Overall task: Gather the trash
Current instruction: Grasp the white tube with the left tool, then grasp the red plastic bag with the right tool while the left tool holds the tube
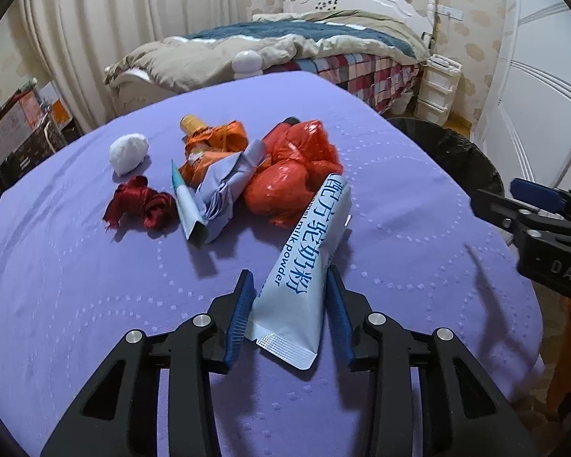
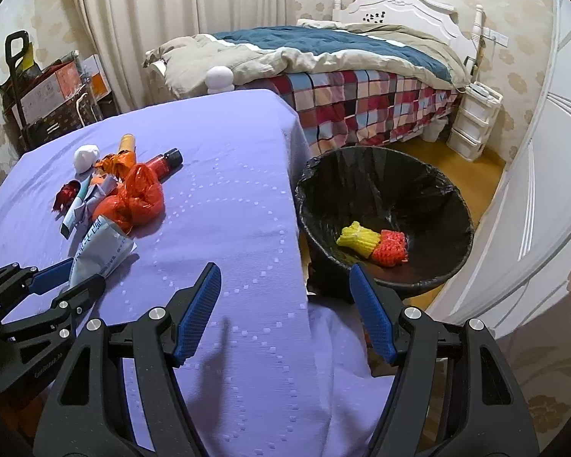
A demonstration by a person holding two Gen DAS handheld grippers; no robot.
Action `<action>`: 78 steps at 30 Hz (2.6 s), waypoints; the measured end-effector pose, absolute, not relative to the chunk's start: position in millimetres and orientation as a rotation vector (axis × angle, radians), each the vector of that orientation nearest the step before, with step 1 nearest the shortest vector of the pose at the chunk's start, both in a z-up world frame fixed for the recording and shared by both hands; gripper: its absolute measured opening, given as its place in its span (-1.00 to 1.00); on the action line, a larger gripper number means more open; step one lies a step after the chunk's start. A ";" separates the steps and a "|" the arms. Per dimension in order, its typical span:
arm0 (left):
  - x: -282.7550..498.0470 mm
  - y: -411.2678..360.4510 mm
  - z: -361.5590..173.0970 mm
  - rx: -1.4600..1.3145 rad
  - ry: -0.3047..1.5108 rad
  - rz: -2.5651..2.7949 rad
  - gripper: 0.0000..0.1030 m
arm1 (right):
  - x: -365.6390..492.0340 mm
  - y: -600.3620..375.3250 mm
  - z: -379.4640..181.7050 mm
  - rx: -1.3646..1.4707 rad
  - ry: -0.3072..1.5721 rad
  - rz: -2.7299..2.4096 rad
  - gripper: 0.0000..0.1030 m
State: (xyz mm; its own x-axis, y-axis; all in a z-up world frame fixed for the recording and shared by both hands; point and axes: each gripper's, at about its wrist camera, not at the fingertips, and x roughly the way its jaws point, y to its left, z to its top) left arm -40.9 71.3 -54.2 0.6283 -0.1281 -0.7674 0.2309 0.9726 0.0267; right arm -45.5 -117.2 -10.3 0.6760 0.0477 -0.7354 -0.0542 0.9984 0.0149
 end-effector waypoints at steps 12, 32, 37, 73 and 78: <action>-55.8 90.2 -40.0 0.073 0.808 -0.175 -0.29 | -45.5 -102.4 -13.1 -0.025 0.830 0.088 0.33; -47.3 207.2 -31.9 -0.123 0.771 0.175 -0.29 | -16.6 -9.0 -17.8 -0.102 0.848 0.284 0.62; -42.4 222.4 -38.3 -0.149 0.790 0.208 -0.29 | -1.0 12.3 -19.7 -0.139 0.848 0.277 0.65; -28.2 234.3 -48.7 -0.189 0.822 0.209 -0.29 | 38.6 -15.9 -20.0 -0.083 0.878 0.182 0.20; -28.3 234.1 -49.6 -0.180 0.821 0.210 -0.29 | 39.6 -17.1 -24.8 -0.061 0.896 0.214 -0.10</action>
State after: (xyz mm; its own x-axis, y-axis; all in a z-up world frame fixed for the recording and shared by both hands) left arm -28.3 234.1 -49.6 0.6632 0.1153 -0.7395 -0.2542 0.9640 -0.0777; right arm 39.6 -17.1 -24.8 0.6052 0.1594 -0.7799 -0.2102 0.9770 0.0366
